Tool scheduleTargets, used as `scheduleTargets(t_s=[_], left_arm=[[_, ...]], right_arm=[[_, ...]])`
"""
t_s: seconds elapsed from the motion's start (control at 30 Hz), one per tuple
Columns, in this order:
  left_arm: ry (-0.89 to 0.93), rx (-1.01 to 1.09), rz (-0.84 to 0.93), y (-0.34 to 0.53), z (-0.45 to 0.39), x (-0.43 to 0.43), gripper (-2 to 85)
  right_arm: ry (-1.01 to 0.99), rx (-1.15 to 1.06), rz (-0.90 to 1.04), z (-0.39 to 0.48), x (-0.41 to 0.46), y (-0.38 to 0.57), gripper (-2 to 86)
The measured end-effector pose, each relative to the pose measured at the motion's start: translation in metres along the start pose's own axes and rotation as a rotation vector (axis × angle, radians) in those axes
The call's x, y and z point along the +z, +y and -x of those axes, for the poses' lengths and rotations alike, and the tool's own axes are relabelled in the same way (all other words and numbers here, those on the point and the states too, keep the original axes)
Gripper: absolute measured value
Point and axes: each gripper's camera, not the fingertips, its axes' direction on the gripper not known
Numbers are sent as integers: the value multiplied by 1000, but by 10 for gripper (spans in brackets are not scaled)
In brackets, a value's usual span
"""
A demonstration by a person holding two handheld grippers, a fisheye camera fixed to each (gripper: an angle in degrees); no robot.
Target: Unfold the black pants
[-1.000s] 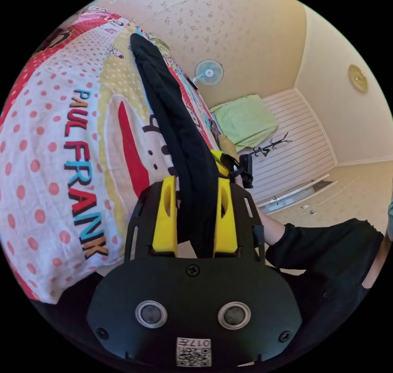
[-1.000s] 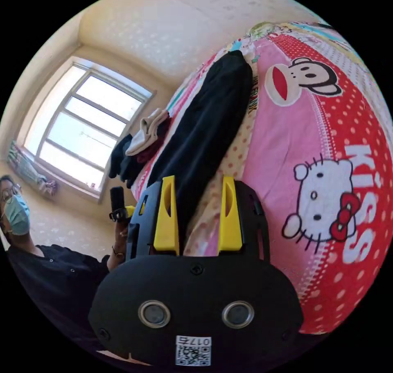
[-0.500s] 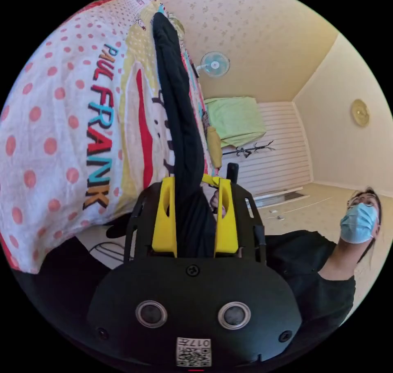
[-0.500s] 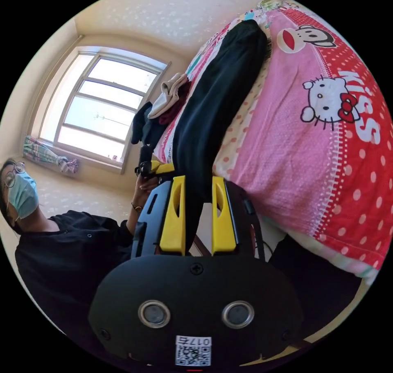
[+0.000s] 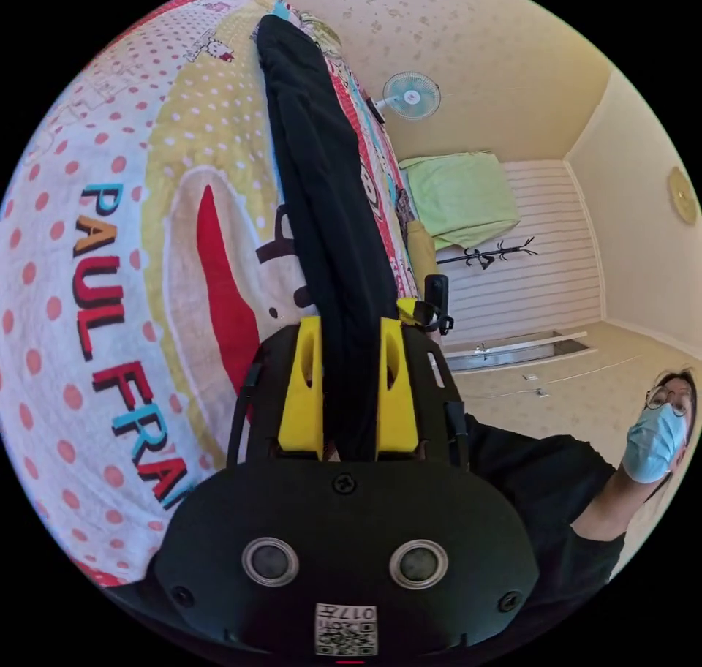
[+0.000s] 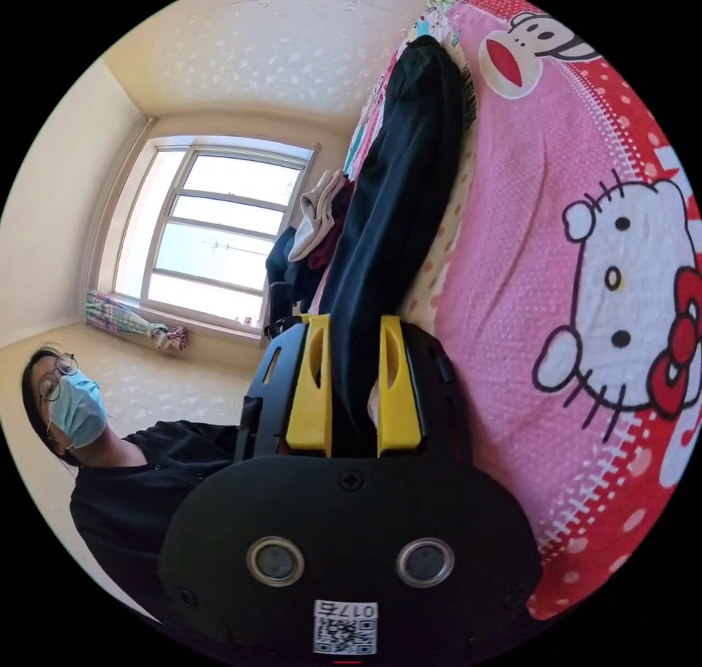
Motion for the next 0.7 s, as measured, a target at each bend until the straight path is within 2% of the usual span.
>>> scheduleTargets(t_s=[0.1, 0.23, 0.37, 0.43, 0.53, 0.63, 0.7], left_arm=[[124, -8, 0, 4, 0, 14, 56], [75, 225, -35, 34, -81, 4, 52], [97, 327, -125, 60, -131, -8, 51], [74, 286, -138, 67, -130, 0, 51], [77, 211, -97, 78, -110, 23, 51], [63, 176, -79, 94, -102, 45, 51], [47, 158, -82, 101, -100, 52, 51]], right_arm=[[-33, 4, -10, 14, -2, -2, 51], [-94, -117, -1, 69, -10, -3, 45], [-181, -231, -52, 125, -28, 3, 61], [-197, -212, -80, 120, -32, 6, 83], [-115, -1, -67, 75, -22, 12, 175], [-290, 32, -77, 43, 4, 23, 197], [-475, 20, -72, 36, 38, 22, 192]])
